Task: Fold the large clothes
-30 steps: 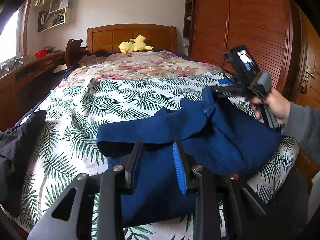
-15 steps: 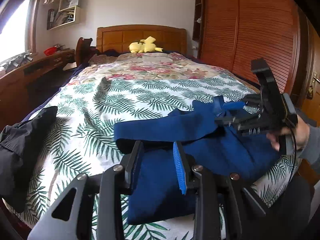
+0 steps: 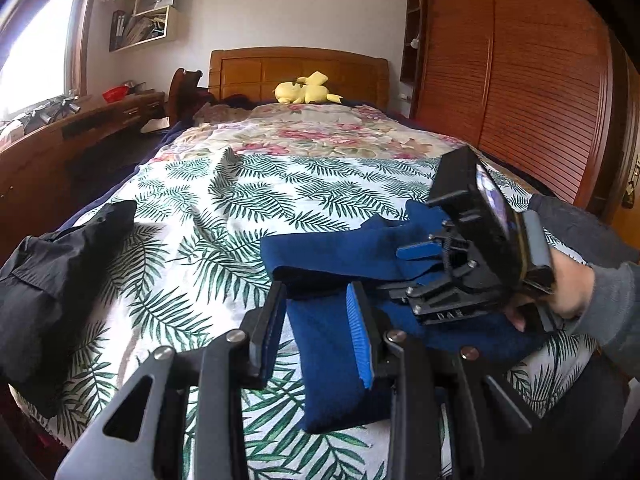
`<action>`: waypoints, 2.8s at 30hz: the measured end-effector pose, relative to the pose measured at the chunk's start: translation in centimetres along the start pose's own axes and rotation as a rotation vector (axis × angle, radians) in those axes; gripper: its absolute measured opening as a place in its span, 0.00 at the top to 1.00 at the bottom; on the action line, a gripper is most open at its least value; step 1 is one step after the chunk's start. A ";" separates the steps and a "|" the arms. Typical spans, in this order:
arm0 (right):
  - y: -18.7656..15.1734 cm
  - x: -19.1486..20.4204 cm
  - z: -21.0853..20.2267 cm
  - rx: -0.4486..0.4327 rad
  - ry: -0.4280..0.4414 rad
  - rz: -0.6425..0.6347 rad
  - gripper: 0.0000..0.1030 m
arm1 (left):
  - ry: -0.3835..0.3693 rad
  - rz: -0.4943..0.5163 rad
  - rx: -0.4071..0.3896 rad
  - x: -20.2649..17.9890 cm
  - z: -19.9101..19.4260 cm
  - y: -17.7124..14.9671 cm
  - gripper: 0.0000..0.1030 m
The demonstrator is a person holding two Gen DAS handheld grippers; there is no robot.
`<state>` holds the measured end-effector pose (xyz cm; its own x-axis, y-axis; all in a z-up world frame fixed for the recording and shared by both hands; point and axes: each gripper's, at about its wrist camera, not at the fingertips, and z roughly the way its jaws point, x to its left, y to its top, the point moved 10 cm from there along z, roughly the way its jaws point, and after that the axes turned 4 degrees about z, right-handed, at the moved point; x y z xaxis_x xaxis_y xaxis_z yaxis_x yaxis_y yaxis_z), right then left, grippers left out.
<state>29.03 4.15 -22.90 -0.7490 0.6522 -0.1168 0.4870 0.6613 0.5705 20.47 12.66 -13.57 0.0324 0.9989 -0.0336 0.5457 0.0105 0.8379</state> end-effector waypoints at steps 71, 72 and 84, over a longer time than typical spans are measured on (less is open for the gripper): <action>0.1 -29.5 -8.1 -0.110 -0.410 0.360 0.41 | -0.117 0.118 0.055 -8.8 3.9 0.6 0.71; -1.5 -30.8 -8.3 -0.085 -0.432 0.392 0.41 | -0.119 0.118 0.053 -8.9 3.9 0.6 0.71; -15.1 -35.2 -4.9 0.125 -0.307 0.694 0.55 | -0.112 0.138 0.060 -10.0 4.4 0.4 0.70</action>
<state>45.83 -30.65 -23.39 -0.1041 0.9946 0.0036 0.8606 0.0883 0.5015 24.05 2.52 -15.32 0.2016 0.9793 0.0165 0.5783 -0.1326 0.8050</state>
